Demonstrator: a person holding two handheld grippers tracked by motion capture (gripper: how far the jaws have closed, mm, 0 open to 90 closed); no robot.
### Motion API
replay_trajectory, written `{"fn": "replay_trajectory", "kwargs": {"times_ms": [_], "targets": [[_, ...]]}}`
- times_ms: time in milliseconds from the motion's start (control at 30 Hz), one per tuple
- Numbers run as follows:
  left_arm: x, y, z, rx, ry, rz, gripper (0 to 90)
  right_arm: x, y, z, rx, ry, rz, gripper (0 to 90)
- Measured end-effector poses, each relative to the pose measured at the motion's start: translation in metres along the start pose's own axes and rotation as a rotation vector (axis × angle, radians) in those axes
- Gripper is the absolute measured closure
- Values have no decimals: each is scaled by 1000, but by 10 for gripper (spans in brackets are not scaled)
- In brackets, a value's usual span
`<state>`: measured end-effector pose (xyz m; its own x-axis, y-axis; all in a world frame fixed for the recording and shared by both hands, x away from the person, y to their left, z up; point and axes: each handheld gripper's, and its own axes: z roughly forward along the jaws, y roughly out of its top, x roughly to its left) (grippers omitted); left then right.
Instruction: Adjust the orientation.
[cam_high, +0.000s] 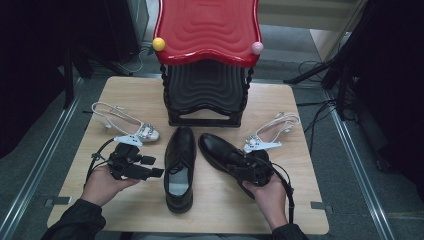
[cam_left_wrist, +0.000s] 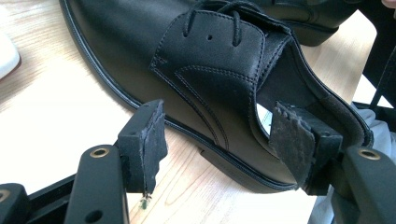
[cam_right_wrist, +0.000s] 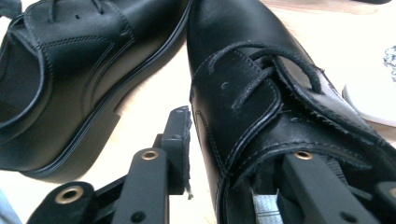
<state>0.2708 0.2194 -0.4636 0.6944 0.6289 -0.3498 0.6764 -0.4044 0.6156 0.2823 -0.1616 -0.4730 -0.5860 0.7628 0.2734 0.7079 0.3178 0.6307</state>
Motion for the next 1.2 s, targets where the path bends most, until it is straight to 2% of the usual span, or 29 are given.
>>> {"fn": "replay_trajectory", "kwargs": {"times_ms": [133, 333, 400, 433, 500, 600, 733, 867, 1033, 1200], "targets": [[1, 0, -1, -6, 1, -2, 362, 0, -1, -5, 20, 6, -29, 615], [2, 1, -1, -12, -1, -1, 362, -5, -5, -28, 0, 9, -55, 643], [2, 1, -1, -14, -1, -2, 362, -7, -7, -33, 16, -8, -83, 690], [2, 1, -1, -14, 0, -1, 362, -9, -8, -38, 21, -3, -85, 718], [2, 2, -1, -12, 1, 3, 362, -12, -9, -42, 17, 27, -72, 780], [2, 3, -1, -11, 1, 5, 362, -16, -9, -50, 10, 33, -70, 883], [3, 3, 0, -15, 0, 5, 361, -19, -9, -51, 16, 16, -77, 900], [3, 4, 0, -14, -4, 6, 359, -19, -8, -42, 59, -2, -100, 900], [3, 4, 0, -12, -1, 5, 358, -16, -3, -31, 87, 0, -115, 900], [3, 3, 1, -10, -2, 3, 357, -15, -2, -29, 93, -1, -125, 900]]}}
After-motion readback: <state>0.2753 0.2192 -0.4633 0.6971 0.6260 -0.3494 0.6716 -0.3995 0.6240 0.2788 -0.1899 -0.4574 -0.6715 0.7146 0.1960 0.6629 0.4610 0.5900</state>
